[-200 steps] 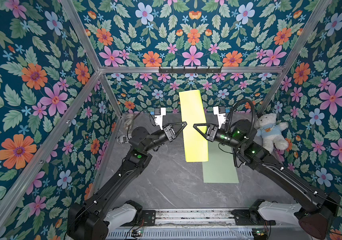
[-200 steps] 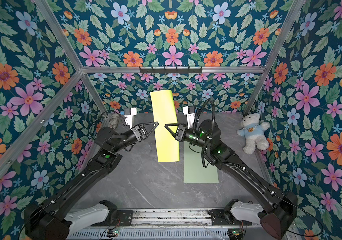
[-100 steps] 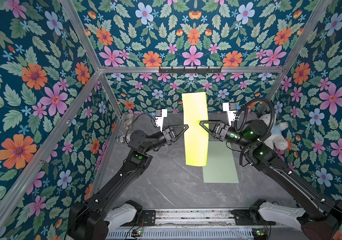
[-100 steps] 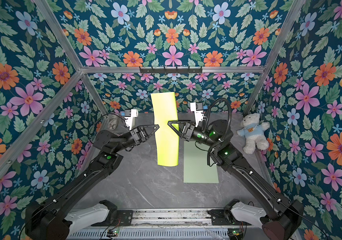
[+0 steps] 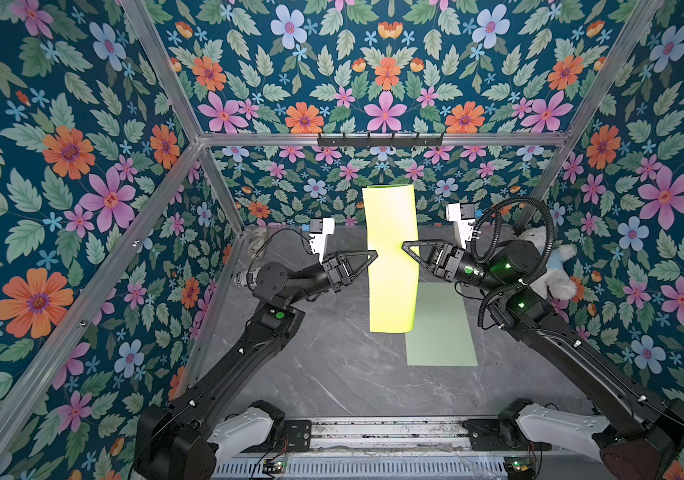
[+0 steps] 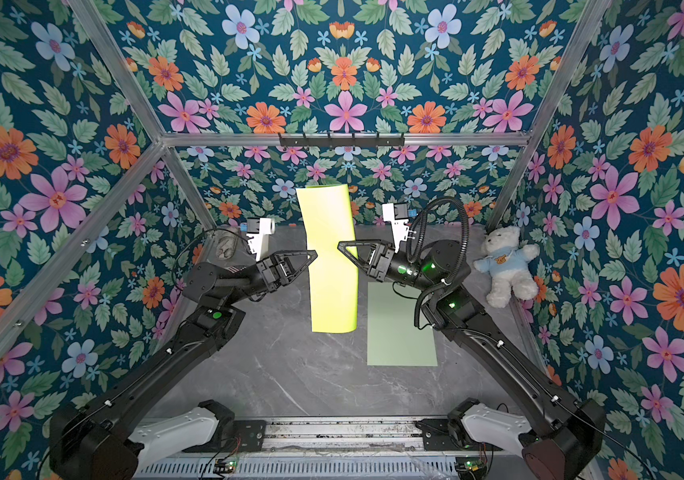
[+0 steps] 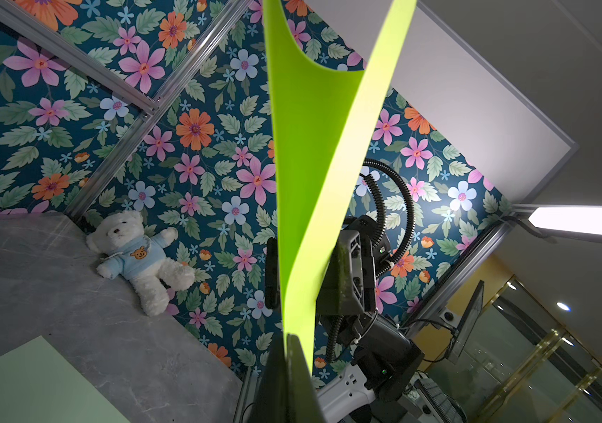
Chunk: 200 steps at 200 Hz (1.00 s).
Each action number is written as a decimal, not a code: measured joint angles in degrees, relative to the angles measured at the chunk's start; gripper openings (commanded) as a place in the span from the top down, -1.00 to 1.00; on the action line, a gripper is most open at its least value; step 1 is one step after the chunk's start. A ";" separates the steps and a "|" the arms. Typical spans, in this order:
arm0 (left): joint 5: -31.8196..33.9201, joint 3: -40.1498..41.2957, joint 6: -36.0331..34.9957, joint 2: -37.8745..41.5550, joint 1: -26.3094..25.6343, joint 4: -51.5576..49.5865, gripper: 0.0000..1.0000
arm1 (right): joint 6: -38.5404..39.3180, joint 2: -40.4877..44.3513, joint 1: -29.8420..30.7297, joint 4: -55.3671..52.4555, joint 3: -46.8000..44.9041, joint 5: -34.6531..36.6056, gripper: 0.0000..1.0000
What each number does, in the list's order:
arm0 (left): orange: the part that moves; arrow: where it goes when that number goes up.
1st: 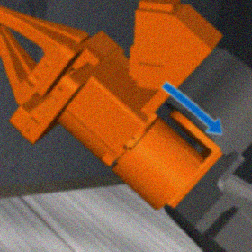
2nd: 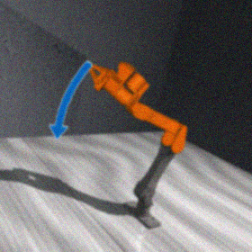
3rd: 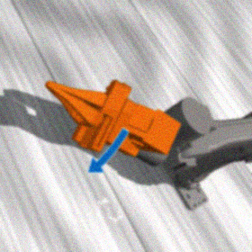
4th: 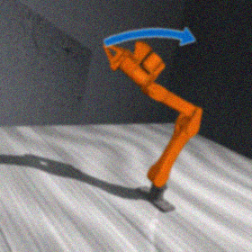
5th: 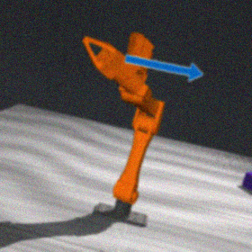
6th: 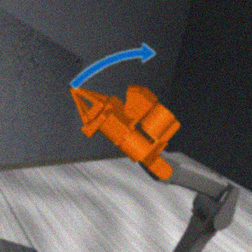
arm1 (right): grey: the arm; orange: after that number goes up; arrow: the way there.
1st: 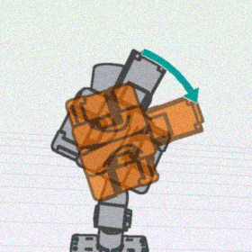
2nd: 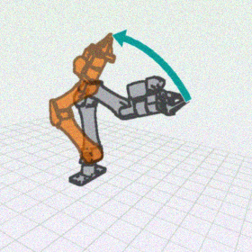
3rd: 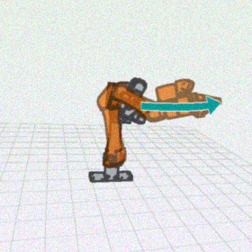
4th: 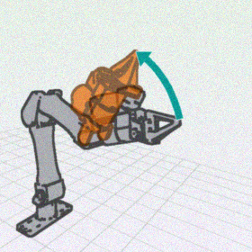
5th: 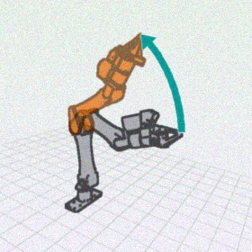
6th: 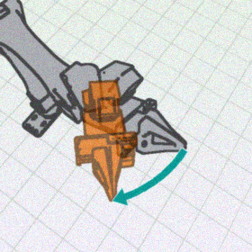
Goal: Fold the rectangular paper in half along the long edge
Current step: Fold the paper.
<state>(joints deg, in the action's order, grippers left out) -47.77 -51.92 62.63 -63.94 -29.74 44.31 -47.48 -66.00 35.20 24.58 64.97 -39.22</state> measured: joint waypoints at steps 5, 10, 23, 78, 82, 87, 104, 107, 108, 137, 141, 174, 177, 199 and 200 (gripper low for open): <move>0.00 0.00 0.00 0.00 0.00 -0.04 0.96 | -0.07 -0.02 0.00 0.17 -0.02 -0.15 0.41; 0.00 0.00 -0.02 0.00 0.00 -0.13 0.96 | -0.52 -0.07 0.00 0.59 -0.07 -0.48 0.41; 0.00 0.00 -0.02 -0.04 0.00 -0.31 0.94 | -0.90 -0.24 -0.02 1.29 -0.22 -0.98 0.47; 0.00 0.00 -0.11 -0.09 0.00 -0.66 0.76 | -2.36 -0.52 -0.02 2.64 -0.76 -1.44 0.66; 0.02 0.00 -0.17 -0.09 0.00 -0.66 0.73 | -2.36 -0.52 -0.02 2.64 -0.81 -1.42 0.67; 0.02 0.00 -0.20 -0.07 0.00 -0.68 0.70 | -2.36 -0.52 -0.04 2.64 -0.85 -1.42 0.68; 0.02 0.00 -0.24 0.07 0.00 -0.85 0.59 | -2.32 -0.50 -0.04 2.60 -0.96 -1.38 0.71; 0.02 0.00 -0.24 0.09 0.00 -0.85 0.57 | -2.32 -0.48 -0.04 2.54 -0.96 -1.29 0.72; 0.02 0.00 -0.24 0.11 0.00 -0.87 0.57 | -2.32 -0.46 -0.04 2.51 -0.96 -1.27 0.72; 0.04 -0.07 -0.31 0.33 0.00 -1.53 0.55 | -1.49 0.00 -0.02 1.88 -0.96 0.04 0.77; 0.04 -0.07 -0.35 0.37 0.00 -1.68 0.55 | -1.20 0.13 -0.02 1.73 -0.96 0.28 0.77; 0.04 -0.07 -1.03 0.55 0.00 -1.90 0.59 | -0.15 0.66 -0.02 0.39 -0.96 1.81 0.76; 0.04 -0.07 -1.11 0.55 0.00 -1.90 0.59 | 0.02 0.66 -0.02 0.24 -0.96 1.88 0.76; 0.07 -0.07 -1.11 0.57 0.00 -1.90 0.62 | 0.79 0.66 -0.02 -1.09 -0.96 2.91 0.76; 0.07 -0.07 -1.11 0.57 0.00 -1.90 0.62 | 0.83 0.66 -0.02 -1.14 -0.96 2.95 0.76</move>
<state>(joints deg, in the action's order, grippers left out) -47.70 -51.99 61.52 -63.37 -29.74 42.41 -46.65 -65.34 35.18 23.44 64.01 -36.27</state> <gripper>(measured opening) 0.193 0.117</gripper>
